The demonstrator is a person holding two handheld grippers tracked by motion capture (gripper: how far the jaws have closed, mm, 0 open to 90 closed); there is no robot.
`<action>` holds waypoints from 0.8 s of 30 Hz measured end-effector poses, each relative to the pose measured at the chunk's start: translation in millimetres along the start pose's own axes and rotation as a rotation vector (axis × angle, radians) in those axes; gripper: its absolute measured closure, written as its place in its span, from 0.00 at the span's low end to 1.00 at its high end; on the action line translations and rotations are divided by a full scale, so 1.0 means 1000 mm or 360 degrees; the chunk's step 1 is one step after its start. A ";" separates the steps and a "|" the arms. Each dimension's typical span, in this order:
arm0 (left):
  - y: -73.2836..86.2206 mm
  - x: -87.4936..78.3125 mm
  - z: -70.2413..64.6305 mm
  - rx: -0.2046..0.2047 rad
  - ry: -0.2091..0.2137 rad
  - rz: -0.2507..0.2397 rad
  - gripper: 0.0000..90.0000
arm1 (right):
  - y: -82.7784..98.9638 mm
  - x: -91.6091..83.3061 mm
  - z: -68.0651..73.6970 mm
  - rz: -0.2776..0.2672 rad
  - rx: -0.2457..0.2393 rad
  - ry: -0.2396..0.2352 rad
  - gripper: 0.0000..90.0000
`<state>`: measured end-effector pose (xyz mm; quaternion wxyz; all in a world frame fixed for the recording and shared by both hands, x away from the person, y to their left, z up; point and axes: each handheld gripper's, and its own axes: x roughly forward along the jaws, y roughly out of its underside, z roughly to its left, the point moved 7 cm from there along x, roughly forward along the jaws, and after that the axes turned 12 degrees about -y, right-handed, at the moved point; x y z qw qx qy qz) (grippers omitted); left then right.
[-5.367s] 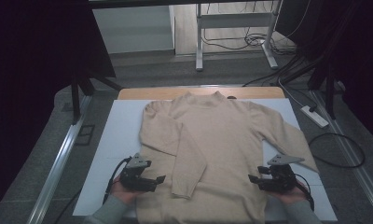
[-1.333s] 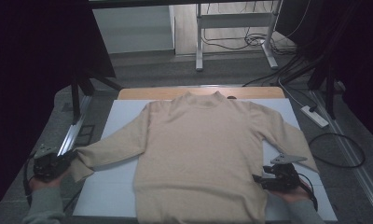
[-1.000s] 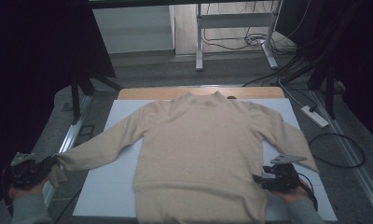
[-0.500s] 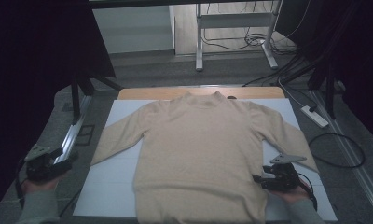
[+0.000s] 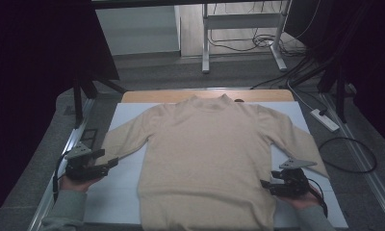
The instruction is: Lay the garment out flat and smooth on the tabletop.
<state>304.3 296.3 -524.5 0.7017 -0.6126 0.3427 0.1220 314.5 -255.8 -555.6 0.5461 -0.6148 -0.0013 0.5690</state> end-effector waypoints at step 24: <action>0.013 0.033 -0.073 0.0142 0.0224 0.0109 0.30 | 0.003 -0.014 0.003 -0.0093 -0.0029 -0.0032 0.42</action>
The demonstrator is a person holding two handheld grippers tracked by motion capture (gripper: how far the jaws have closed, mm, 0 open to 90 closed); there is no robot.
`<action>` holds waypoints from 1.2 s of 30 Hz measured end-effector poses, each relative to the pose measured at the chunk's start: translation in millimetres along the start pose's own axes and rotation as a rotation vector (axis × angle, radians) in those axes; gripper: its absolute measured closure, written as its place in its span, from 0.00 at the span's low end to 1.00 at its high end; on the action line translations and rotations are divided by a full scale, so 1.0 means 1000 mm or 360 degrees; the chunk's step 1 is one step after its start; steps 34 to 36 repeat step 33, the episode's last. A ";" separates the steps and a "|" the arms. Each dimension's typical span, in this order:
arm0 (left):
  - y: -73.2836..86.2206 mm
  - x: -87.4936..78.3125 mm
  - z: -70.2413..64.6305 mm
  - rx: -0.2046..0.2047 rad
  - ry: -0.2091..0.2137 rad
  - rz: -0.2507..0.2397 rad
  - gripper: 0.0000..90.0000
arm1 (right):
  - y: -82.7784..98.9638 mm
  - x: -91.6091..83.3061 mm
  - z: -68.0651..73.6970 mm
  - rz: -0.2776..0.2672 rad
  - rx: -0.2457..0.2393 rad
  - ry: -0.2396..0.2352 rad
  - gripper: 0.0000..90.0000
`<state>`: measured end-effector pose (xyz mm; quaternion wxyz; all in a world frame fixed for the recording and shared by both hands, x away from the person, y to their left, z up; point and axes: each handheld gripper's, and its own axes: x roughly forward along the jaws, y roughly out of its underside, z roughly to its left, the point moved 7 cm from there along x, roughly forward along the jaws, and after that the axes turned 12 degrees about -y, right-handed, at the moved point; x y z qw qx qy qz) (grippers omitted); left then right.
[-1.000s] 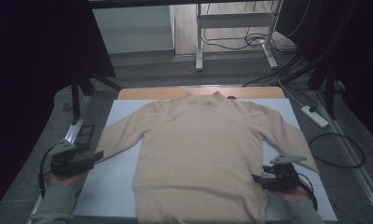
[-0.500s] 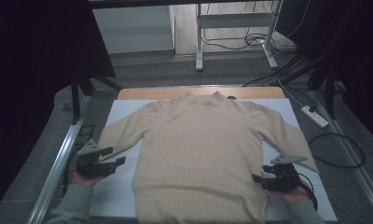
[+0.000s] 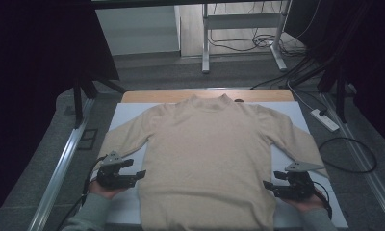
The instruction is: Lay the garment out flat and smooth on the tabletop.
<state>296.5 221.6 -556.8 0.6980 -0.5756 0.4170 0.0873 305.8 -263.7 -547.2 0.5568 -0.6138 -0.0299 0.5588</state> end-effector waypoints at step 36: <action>-0.001 0.003 -0.022 0.0001 0.0036 -0.0045 0.26 | 0.007 -0.008 -0.002 -0.0039 -0.0022 -0.0007 0.42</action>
